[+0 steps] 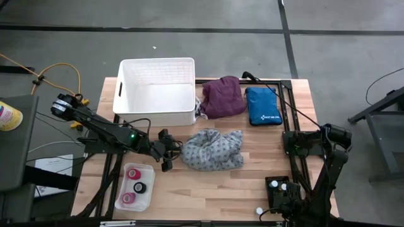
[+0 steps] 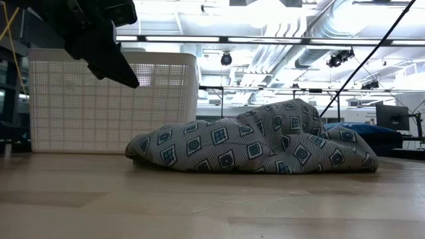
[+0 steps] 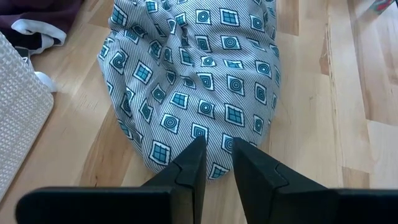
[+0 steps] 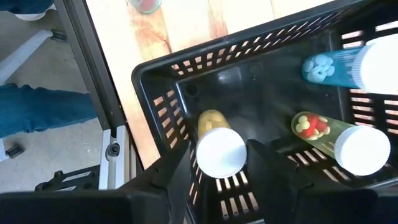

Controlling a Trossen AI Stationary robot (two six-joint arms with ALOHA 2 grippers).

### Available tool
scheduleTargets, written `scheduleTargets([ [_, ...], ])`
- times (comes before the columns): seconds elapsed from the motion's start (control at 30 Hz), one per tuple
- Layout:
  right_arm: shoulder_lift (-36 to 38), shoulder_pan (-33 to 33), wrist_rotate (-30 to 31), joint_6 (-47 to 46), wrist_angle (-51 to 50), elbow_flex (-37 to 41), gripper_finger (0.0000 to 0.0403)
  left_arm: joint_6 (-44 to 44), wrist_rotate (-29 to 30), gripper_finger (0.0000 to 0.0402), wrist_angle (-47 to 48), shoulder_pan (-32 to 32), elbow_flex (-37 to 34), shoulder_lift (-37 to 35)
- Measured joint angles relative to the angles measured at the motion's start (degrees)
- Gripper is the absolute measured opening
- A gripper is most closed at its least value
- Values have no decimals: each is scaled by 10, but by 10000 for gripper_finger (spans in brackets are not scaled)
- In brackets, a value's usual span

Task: Pick & place medical supplies in basket/bin
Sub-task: Put the yellow pill bottle into the black bin, then put the blue pill bottle into the black bin

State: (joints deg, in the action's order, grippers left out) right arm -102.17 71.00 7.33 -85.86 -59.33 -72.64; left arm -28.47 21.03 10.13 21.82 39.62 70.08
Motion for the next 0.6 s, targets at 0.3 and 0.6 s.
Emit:
scheduleTargets([
  [0.3, 4, -3, -1, 2, -11, 0, 144, 0, 0, 74, 0, 0, 0, 0],
  [0.6, 56, -11, 1, 6, -33, 0, 145, 0, 0, 74, 0, 0, 0, 0],
])
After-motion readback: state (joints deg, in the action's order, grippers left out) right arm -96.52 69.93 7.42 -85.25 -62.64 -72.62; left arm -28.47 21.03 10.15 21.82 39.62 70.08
